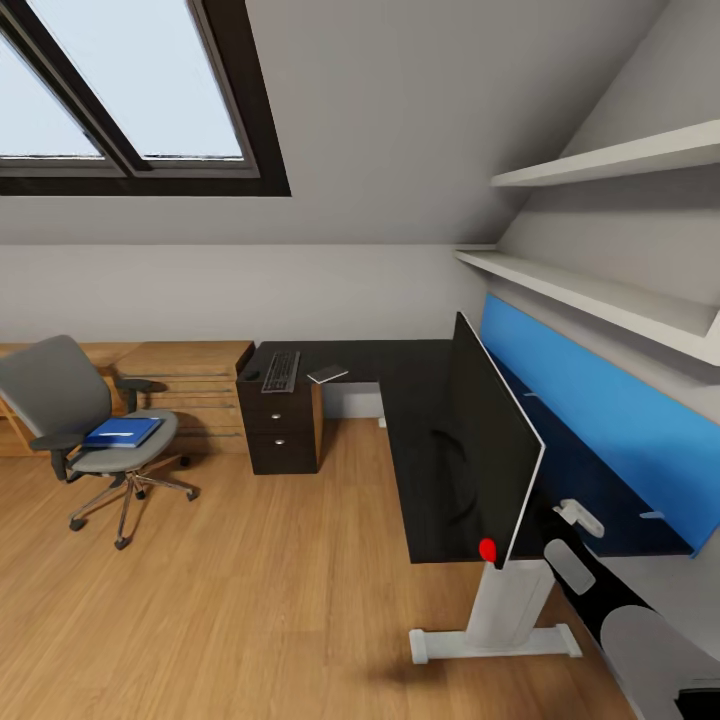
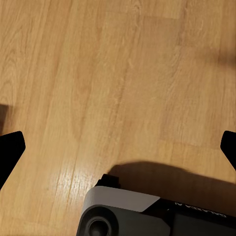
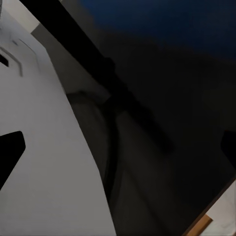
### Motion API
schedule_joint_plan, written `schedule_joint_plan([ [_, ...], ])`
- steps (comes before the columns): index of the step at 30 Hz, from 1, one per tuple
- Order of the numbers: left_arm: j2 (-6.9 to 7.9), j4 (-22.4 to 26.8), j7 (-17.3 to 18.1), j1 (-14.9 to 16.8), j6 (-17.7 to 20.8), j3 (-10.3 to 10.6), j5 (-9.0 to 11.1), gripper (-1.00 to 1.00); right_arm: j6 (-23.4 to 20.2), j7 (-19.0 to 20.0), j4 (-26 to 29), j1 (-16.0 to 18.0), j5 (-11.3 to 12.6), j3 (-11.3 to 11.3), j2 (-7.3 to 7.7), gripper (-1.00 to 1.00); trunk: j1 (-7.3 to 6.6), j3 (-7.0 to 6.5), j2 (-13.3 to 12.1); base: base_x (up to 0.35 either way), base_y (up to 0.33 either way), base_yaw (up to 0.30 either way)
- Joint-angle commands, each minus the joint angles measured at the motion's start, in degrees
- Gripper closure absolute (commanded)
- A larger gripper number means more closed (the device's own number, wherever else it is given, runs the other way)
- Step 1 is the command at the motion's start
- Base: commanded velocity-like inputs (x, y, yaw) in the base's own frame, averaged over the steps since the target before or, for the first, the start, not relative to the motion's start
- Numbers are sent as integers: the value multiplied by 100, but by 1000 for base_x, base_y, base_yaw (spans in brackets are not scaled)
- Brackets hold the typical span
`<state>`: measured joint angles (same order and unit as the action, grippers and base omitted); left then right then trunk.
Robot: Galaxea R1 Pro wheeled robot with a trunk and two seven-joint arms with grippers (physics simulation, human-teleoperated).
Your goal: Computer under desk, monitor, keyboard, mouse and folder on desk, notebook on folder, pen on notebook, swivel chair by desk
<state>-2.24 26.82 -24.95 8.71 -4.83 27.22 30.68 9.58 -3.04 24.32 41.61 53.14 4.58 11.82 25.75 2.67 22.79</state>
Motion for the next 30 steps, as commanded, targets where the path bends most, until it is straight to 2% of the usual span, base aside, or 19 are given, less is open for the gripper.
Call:
schedule_joint_plan([
  [1, 4, -1, -37, 7, -35, 46, 61, -100, 27, -30, 3, 5, 47, 60, 1, -100, 4, 13, 13, 0, 0, 0],
  [16, 4, -2, -37, 7, -35, 46, 65, -100, 175, 13, 5, 5, 18, 57, -116, -100, 4, 13, 13, 0, 0, 0],
  [22, 4, -1, -37, 7, -35, 46, 66, -100, -63, 24, 20, 5, 14, 48, -125, -100, 4, 13, 13, 0, 0, 0],
  [30, 5, -1, -37, 7, -35, 46, 67, -100, 8, 4, 20, 5, 12, 59, -136, -100, 4, 13, 13, 0, 0, 31],
])
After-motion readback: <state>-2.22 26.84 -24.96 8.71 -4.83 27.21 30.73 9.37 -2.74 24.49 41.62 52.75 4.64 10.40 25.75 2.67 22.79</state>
